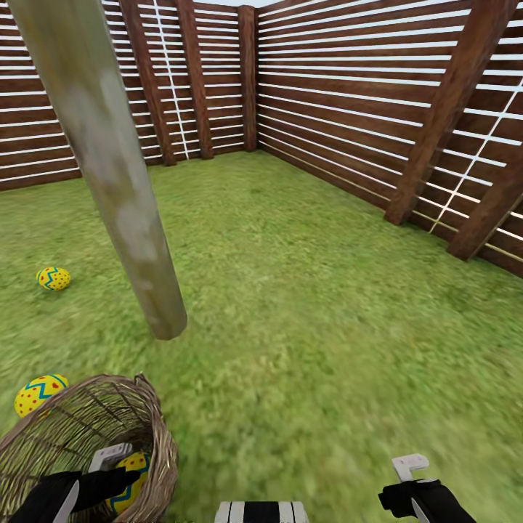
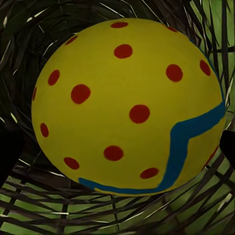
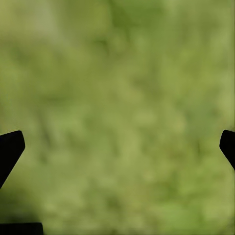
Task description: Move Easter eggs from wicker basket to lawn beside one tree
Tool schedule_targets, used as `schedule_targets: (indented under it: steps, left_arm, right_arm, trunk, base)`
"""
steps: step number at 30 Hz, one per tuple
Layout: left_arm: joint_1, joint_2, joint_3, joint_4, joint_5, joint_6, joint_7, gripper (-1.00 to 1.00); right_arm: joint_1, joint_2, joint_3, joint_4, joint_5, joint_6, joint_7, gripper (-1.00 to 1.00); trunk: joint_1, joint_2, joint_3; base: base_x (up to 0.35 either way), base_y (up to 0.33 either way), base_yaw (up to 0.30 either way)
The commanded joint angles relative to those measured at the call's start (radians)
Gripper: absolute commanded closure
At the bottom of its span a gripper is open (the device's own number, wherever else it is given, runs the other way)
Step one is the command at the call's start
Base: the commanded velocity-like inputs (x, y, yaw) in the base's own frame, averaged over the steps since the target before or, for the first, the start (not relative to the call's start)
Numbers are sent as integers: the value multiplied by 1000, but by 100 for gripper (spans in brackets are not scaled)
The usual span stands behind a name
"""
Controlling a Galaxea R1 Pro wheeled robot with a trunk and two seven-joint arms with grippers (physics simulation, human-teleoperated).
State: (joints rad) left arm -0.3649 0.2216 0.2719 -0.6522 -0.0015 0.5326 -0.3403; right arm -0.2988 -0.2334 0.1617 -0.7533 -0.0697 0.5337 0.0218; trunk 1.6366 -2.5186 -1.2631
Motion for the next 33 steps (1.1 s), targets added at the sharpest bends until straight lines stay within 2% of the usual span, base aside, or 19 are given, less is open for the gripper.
schedule_targets:
  steps: [1, 20, 31, 33]
  left_arm:
    - [0, -1, 4, -1, -1, 6, -5, -100]
    - [0, -1, 4, -1, 3, 0, -6, -100]
    - [0, -4, 3, -1, 0, 4, -6, -100]
    - [0, -4, 4, -1, 3, 2, -6, -100]
  right_arm:
    - [0, -1, 4, -1, -7, 5, -2, -100]
    - [0, 0, 4, 2, -7, 4, -2, -100]
    - [0, 0, 4, 2, -7, 3, -2, -100]
    - [0, 0, 4, 2, -7, 3, -2, -100]
  trunk:
    - [0, 0, -1]
    - [0, 0, -1]
    - [5, -3, -43]
    - [5, -3, -43]
  base:
    - [0, 0, 0]
    - [60, 0, 0]
    - [0, 0, 0]
    - [0, 0, 0]
